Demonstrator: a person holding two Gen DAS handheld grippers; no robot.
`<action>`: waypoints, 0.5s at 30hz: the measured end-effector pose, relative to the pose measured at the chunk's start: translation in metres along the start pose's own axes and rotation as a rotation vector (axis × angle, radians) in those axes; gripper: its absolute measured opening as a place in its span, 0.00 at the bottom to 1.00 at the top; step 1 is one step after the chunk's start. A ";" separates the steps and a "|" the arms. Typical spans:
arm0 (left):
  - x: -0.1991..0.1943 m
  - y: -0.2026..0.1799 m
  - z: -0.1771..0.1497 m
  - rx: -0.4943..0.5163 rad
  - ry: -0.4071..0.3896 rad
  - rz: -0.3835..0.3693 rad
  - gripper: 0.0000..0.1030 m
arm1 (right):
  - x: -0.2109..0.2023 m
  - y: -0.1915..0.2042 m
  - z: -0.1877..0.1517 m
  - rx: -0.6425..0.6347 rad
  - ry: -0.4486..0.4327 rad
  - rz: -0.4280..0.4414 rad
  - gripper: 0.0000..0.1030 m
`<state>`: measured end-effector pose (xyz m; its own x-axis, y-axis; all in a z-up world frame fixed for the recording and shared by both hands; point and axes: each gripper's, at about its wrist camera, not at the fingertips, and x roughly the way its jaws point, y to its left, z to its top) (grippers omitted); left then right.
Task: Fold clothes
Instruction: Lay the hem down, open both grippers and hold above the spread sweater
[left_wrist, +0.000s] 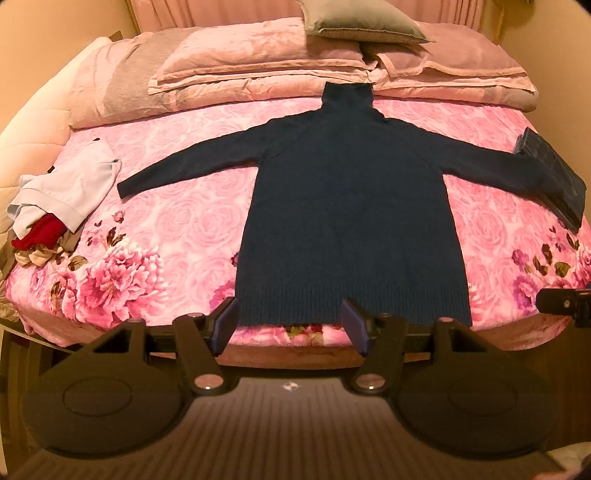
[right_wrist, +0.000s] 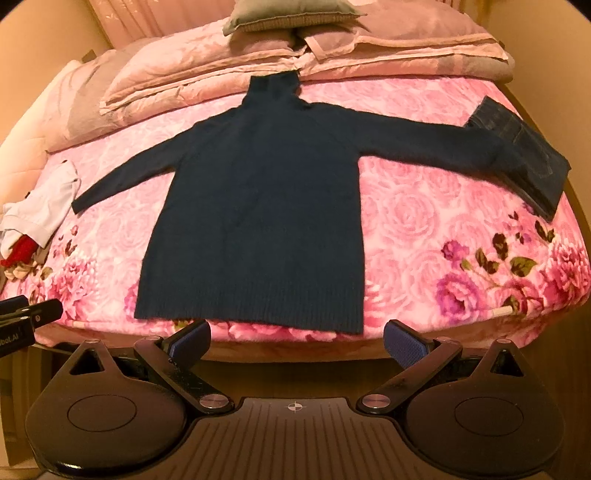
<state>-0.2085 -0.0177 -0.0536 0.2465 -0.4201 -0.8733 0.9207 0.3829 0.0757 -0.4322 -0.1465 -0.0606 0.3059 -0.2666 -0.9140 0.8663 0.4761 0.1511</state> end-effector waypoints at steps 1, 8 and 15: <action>0.000 0.000 0.001 -0.002 0.000 0.002 0.56 | 0.000 -0.001 0.001 -0.003 -0.001 0.001 0.99; 0.003 -0.005 0.005 -0.016 -0.003 0.008 0.56 | 0.002 -0.005 0.009 -0.009 -0.006 0.007 0.99; 0.014 -0.005 0.013 -0.030 0.007 0.002 0.56 | 0.010 -0.009 0.020 -0.008 -0.001 0.017 0.99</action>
<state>-0.2060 -0.0361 -0.0595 0.2458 -0.4135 -0.8767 0.9106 0.4086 0.0626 -0.4291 -0.1703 -0.0634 0.3211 -0.2594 -0.9109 0.8577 0.4875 0.1635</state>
